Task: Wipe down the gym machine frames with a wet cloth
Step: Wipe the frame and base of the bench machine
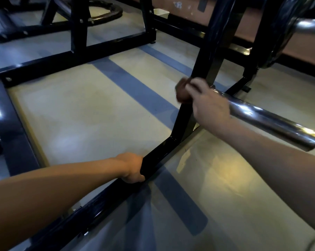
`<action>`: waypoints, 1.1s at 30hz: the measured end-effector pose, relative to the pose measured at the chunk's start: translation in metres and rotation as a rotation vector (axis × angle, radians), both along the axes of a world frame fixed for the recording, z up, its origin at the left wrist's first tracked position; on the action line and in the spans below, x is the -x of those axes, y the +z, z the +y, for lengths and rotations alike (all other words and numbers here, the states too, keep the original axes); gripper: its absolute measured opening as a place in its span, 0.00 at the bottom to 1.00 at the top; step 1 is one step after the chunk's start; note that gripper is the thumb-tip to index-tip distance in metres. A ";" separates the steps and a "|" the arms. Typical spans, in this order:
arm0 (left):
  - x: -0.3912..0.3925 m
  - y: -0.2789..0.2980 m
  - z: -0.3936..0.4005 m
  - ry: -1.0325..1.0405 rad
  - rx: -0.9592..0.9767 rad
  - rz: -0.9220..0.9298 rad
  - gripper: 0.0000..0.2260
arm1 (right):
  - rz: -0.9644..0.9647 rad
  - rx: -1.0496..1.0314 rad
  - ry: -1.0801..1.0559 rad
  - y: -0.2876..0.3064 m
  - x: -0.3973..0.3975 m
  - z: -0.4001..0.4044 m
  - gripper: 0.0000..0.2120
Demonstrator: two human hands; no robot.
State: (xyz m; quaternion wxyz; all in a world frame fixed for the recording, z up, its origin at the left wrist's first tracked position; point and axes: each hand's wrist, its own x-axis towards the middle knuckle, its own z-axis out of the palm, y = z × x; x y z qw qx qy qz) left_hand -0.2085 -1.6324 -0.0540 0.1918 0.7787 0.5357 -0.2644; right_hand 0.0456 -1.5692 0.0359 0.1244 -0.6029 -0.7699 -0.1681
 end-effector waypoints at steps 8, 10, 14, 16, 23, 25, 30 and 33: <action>0.000 0.001 0.001 -0.027 -0.007 -0.012 0.25 | 0.258 -0.257 -0.099 0.033 -0.012 0.019 0.23; 0.001 0.000 0.001 -0.023 -0.003 -0.013 0.26 | 0.232 -0.260 -0.105 0.032 -0.011 0.023 0.23; 0.001 -0.002 0.001 -0.008 -0.022 0.000 0.27 | -0.056 0.021 0.058 -0.005 -0.002 0.011 0.27; 0.001 -0.003 0.001 -0.002 -0.019 -0.001 0.27 | -0.047 0.055 0.067 -0.009 -0.003 0.007 0.26; 0.000 -0.001 0.005 -0.019 0.010 -0.004 0.28 | 0.309 -0.294 -0.103 0.044 -0.017 0.022 0.22; 0.001 -0.003 0.007 -0.024 0.012 -0.016 0.27 | 0.192 -0.220 -0.037 0.031 -0.010 0.022 0.24; 0.004 -0.005 0.005 -0.034 -0.001 -0.025 0.25 | 0.119 -0.096 -0.002 0.010 -0.015 0.012 0.25; 0.006 -0.006 0.005 -0.030 0.004 -0.040 0.25 | 0.260 -0.243 -0.054 0.042 -0.017 0.026 0.24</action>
